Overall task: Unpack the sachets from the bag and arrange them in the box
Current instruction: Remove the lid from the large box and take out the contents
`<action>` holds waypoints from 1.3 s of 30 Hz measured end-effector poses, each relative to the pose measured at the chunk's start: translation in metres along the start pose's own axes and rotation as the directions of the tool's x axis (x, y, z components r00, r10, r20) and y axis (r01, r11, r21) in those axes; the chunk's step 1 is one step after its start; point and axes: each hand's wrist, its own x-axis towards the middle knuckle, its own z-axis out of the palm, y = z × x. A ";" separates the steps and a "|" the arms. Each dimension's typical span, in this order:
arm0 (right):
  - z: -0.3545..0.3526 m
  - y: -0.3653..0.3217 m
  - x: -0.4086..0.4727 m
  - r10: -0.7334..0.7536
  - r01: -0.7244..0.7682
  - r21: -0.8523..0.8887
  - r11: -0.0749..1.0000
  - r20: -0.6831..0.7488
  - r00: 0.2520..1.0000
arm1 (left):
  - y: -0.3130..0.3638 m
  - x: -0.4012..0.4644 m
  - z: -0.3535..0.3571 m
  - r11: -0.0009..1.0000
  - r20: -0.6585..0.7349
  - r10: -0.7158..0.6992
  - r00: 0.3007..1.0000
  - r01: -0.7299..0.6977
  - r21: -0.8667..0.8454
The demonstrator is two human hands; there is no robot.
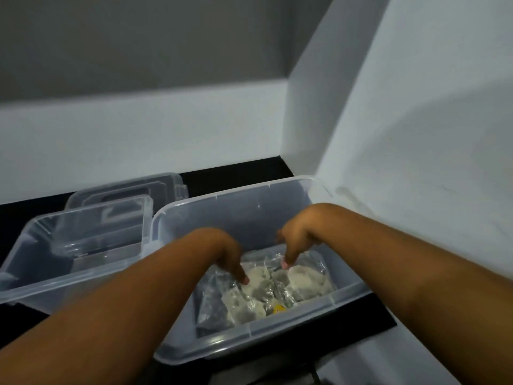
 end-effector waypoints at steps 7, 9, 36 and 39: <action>0.007 0.002 0.017 -0.010 0.014 0.064 0.998 -0.060 0.998 | 0.008 0.016 0.014 0.998 -0.028 0.035 0.999 -0.036 -0.052; 0.004 0.003 0.015 -0.035 0.043 0.078 0.996 -0.093 0.995 | 0.010 0.017 0.014 0.996 -0.035 0.028 0.999 -0.031 -0.083; -0.005 0.040 -0.082 0.012 0.344 0.634 0.693 -0.487 0.873 | -0.002 -0.094 -0.019 0.960 -0.584 0.025 0.812 -0.183 -0.213; -0.002 0.039 -0.086 0.147 0.314 0.753 0.578 -0.474 0.868 | -0.015 -0.119 -0.019 0.977 -0.771 -0.008 0.636 -0.158 -0.140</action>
